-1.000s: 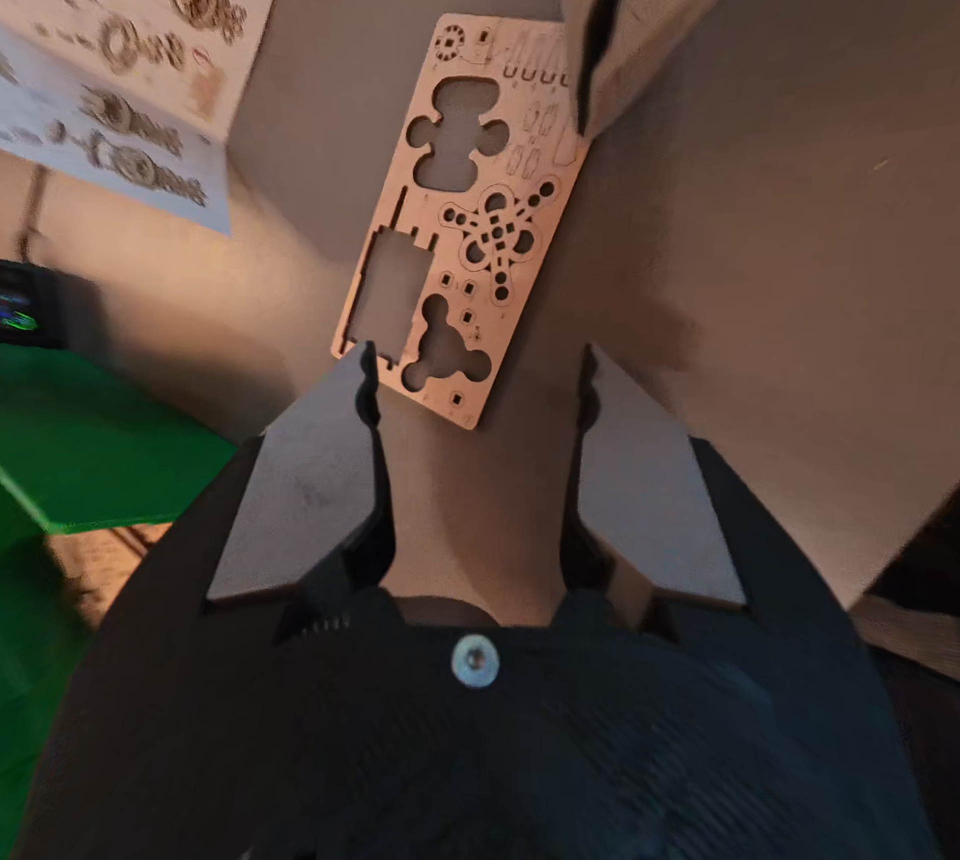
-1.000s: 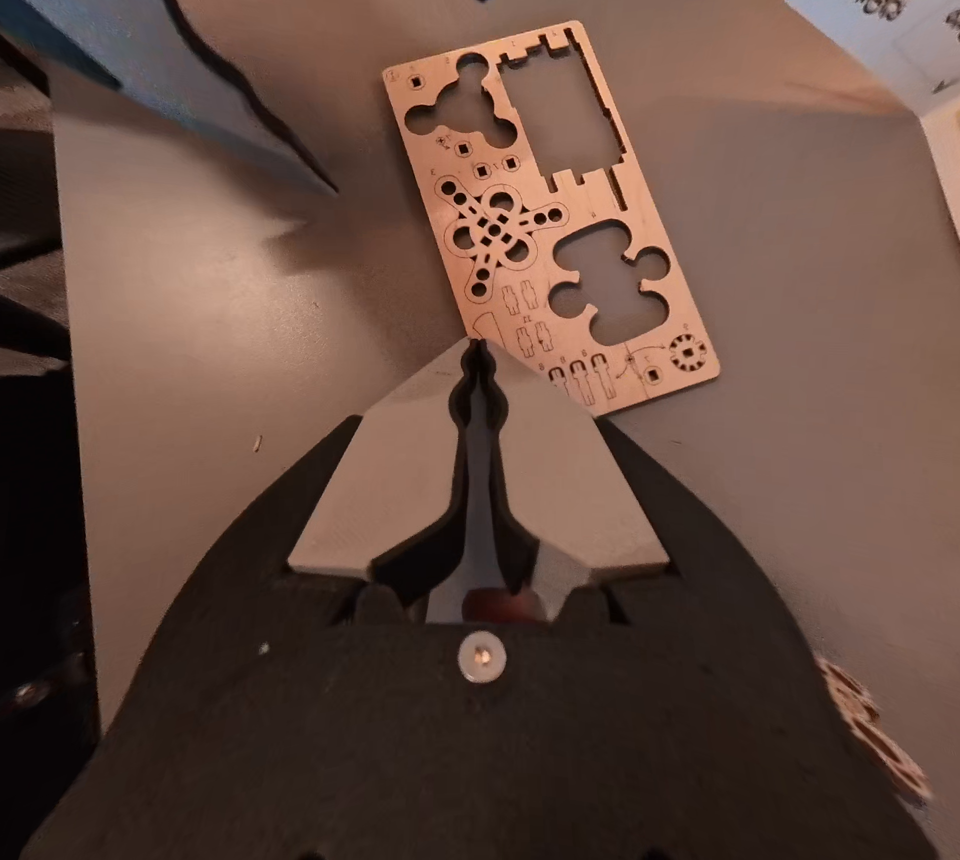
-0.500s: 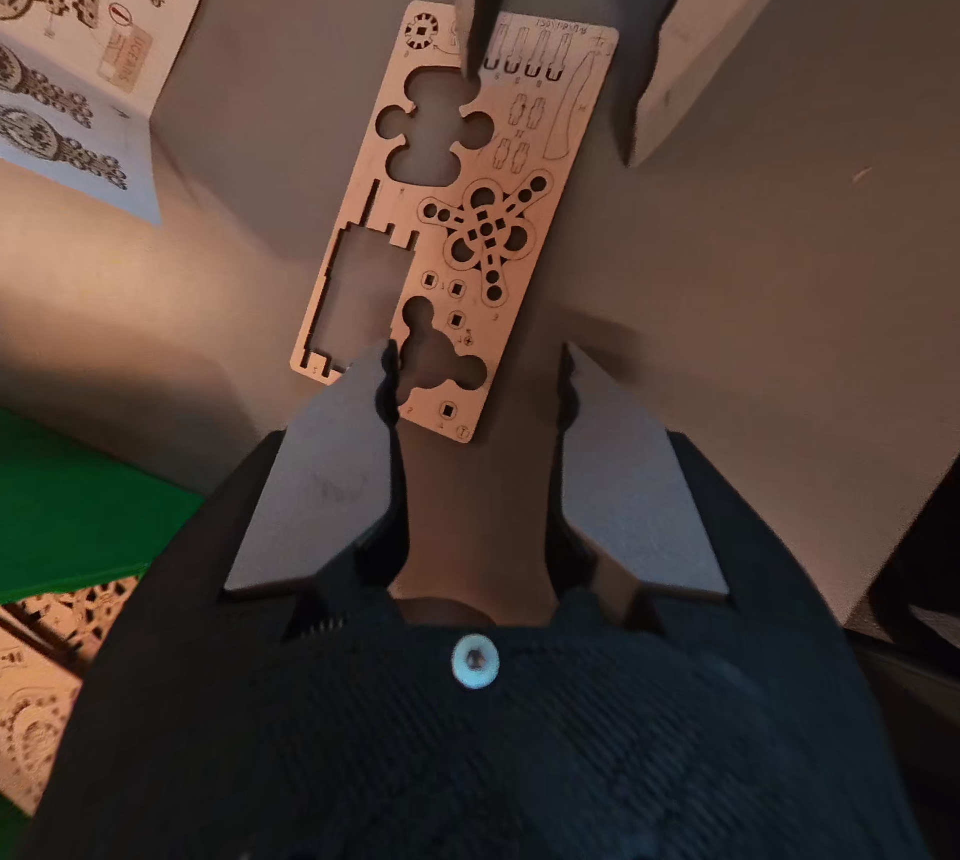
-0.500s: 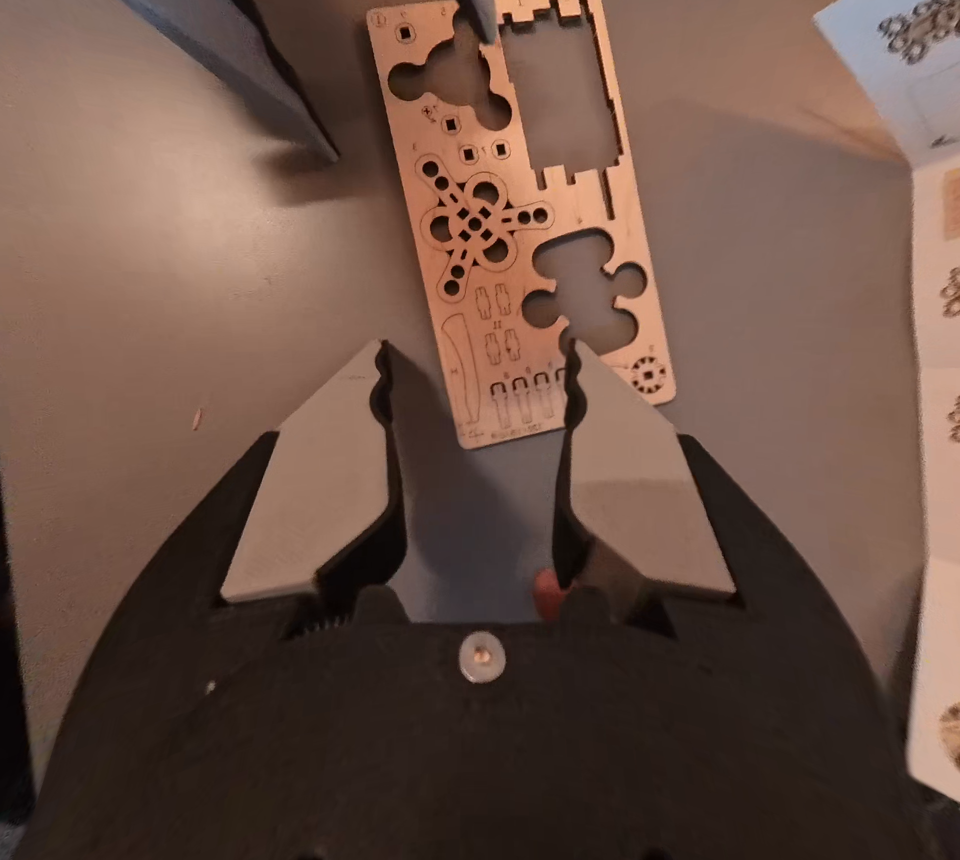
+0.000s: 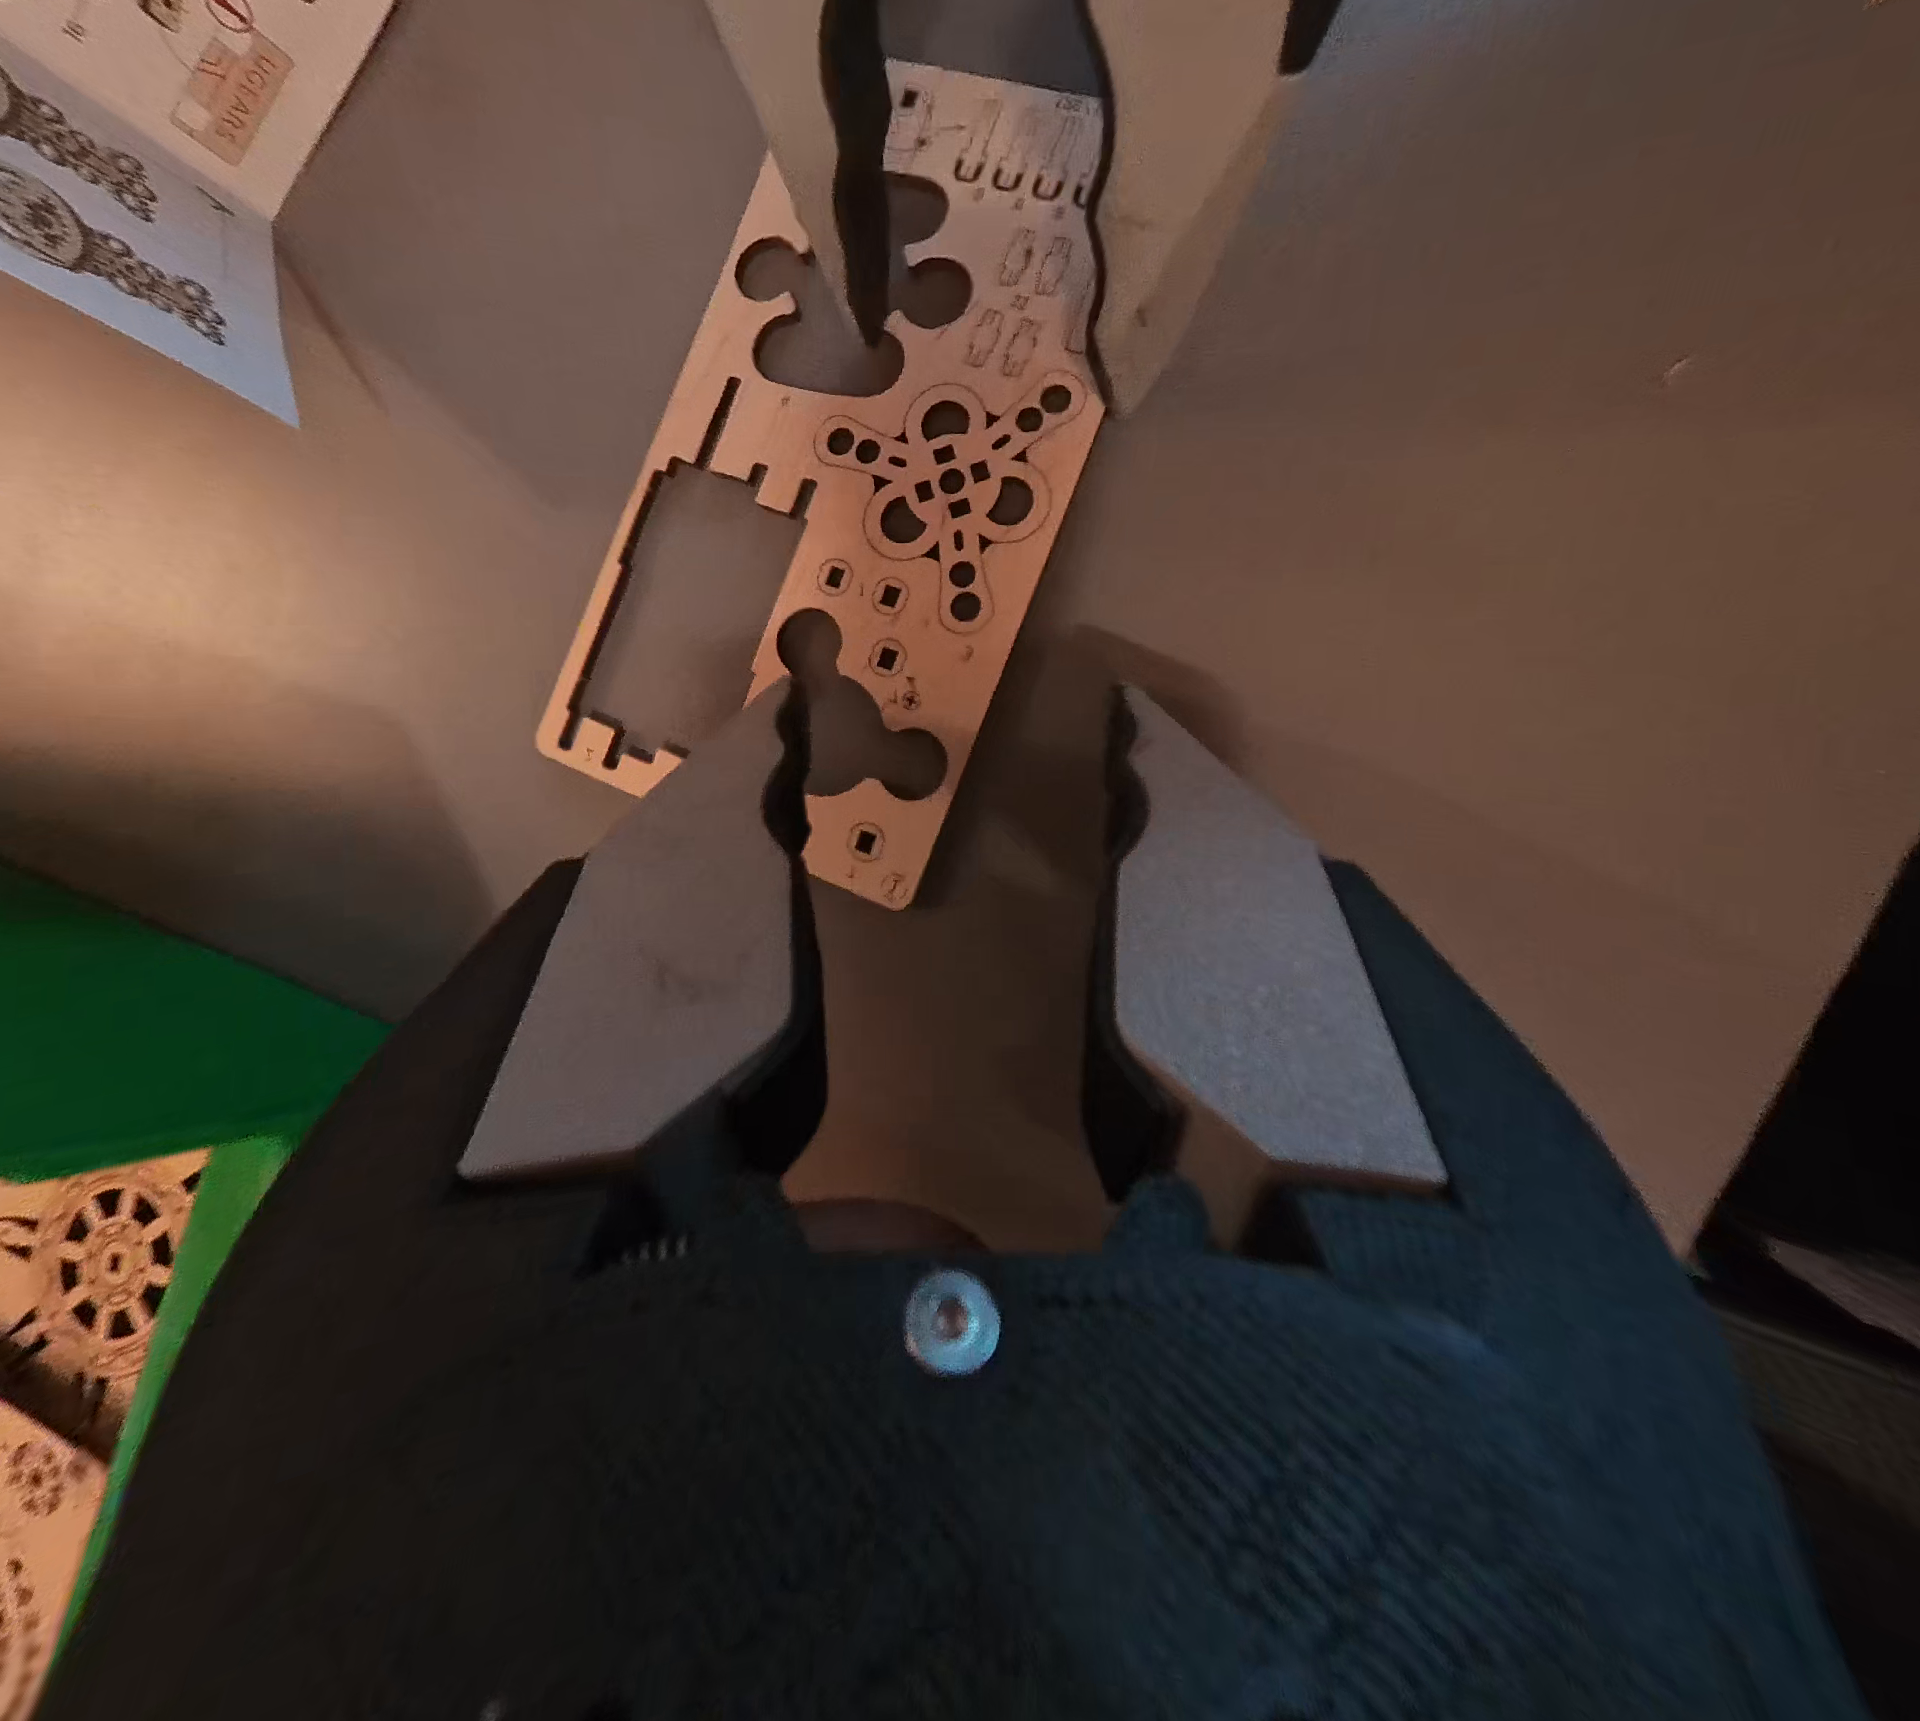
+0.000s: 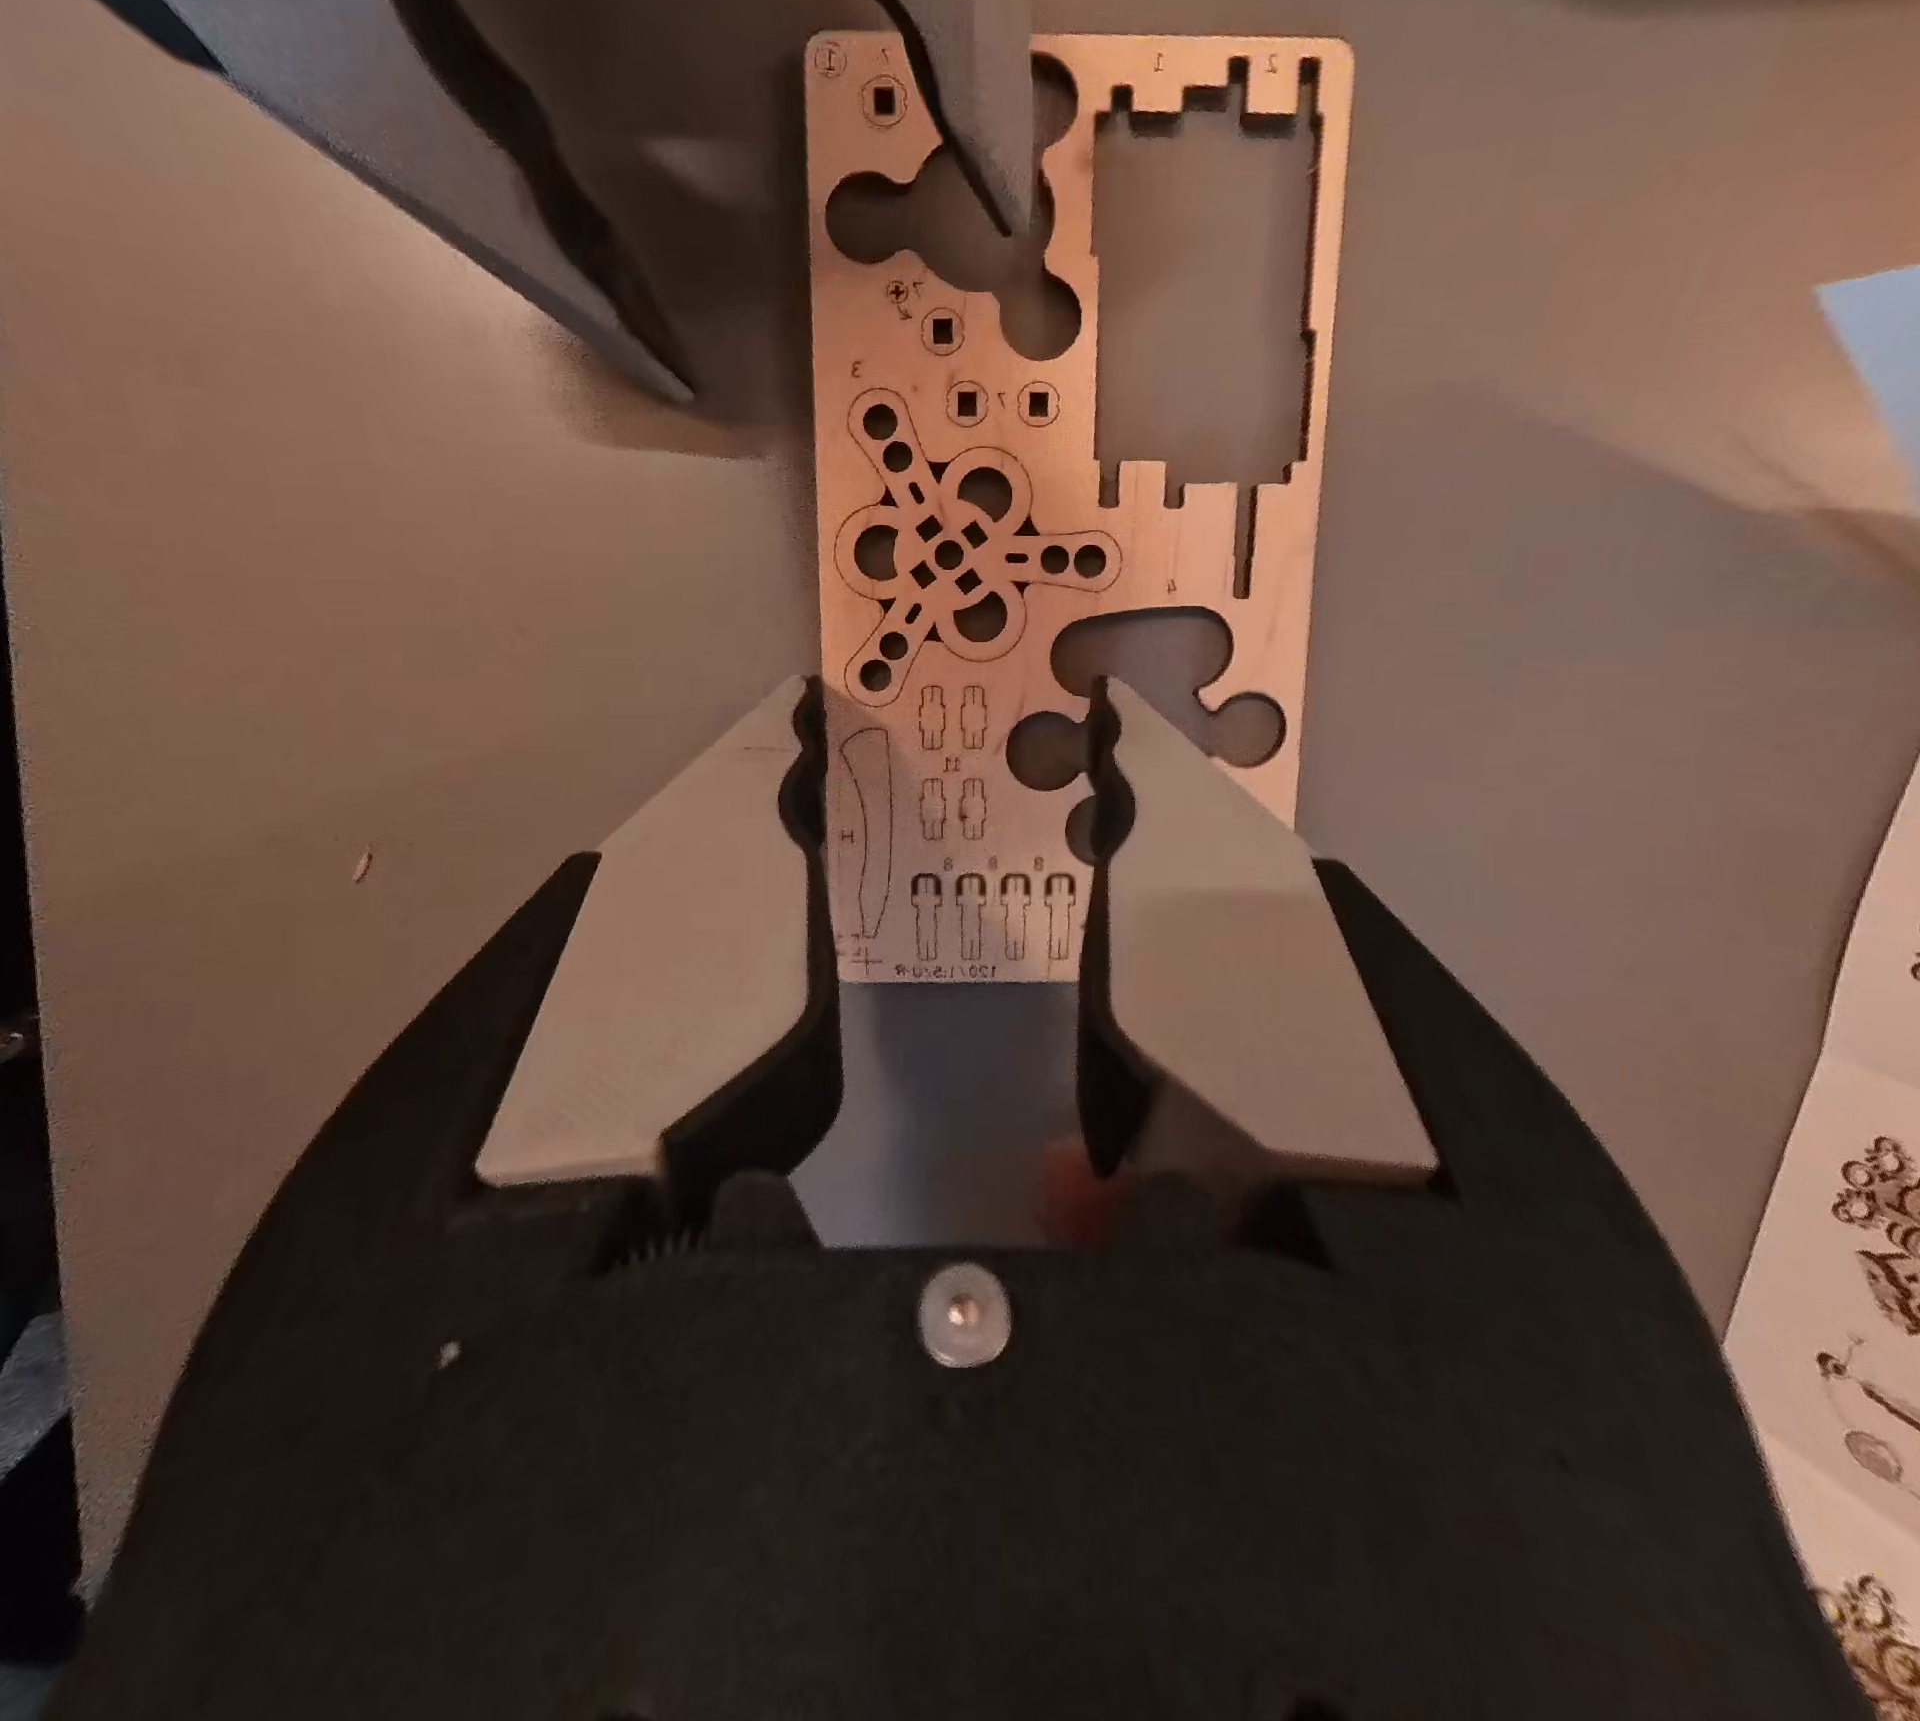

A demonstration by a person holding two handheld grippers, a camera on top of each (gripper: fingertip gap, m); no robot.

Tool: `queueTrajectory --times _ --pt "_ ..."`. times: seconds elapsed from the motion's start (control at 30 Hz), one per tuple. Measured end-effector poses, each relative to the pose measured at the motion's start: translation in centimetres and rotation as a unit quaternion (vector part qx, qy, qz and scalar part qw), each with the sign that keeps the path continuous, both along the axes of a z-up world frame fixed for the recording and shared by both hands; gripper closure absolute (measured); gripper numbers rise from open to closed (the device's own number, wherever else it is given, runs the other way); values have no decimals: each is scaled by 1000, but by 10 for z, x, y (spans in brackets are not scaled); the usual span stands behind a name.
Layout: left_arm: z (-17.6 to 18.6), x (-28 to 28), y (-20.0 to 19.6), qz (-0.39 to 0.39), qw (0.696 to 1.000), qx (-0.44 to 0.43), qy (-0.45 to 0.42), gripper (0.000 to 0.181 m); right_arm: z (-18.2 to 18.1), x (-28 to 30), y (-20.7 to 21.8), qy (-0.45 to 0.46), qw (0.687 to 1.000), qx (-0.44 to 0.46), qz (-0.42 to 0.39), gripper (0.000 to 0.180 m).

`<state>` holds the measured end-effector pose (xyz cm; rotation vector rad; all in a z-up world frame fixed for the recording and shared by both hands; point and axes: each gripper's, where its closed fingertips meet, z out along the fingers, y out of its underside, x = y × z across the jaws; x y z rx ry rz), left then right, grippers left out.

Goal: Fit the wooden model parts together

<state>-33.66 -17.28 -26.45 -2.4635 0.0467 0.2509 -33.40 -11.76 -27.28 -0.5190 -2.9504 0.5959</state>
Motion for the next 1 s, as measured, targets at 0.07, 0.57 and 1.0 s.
queueTrajectory --times 0.07,0.57,1.0 --pt "2 -5 -2 5 999 -3 38 128 0 1 -1 0 1000 2 0 133" --pt "19 -9 17 -91 920 -30 380 173 28 27 -3 -85 980 -170 -52 133" --pt "22 2 41 -107 875 -39 471 180 33 29 -4 322 946 1 26 143"
